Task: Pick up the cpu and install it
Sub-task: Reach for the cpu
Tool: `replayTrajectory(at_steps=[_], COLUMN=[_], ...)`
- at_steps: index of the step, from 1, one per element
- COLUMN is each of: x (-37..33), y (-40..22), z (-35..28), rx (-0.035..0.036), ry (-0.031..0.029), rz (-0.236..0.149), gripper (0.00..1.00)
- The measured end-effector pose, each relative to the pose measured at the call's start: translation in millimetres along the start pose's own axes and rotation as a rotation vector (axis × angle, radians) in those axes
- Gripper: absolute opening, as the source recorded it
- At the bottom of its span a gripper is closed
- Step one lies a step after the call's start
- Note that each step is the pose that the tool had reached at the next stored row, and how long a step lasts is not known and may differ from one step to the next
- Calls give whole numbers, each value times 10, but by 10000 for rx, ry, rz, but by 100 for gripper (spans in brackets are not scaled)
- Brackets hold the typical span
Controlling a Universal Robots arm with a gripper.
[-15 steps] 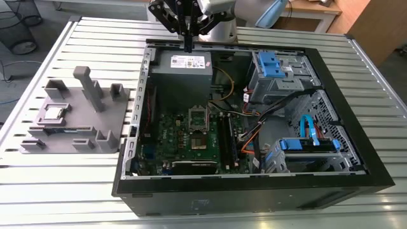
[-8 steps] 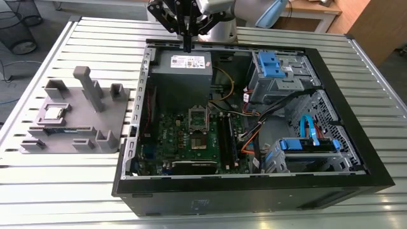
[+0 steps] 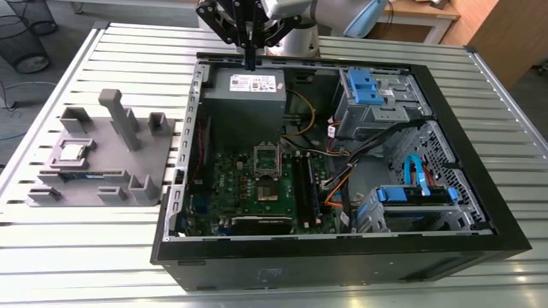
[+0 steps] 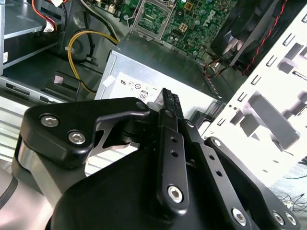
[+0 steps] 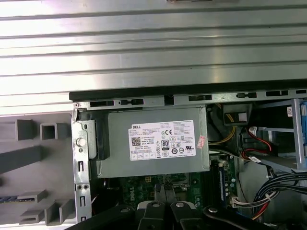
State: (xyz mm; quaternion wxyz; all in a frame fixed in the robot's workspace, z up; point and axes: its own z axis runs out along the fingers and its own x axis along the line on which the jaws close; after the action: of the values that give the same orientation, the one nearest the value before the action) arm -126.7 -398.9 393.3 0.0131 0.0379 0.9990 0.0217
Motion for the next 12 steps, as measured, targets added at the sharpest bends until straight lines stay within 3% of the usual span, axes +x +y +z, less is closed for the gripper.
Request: replayTrajectory(at_steps=[12], x=[55], y=[-4], z=[-1], rx=[0], ry=[-2], rz=[-1], gripper=[11])
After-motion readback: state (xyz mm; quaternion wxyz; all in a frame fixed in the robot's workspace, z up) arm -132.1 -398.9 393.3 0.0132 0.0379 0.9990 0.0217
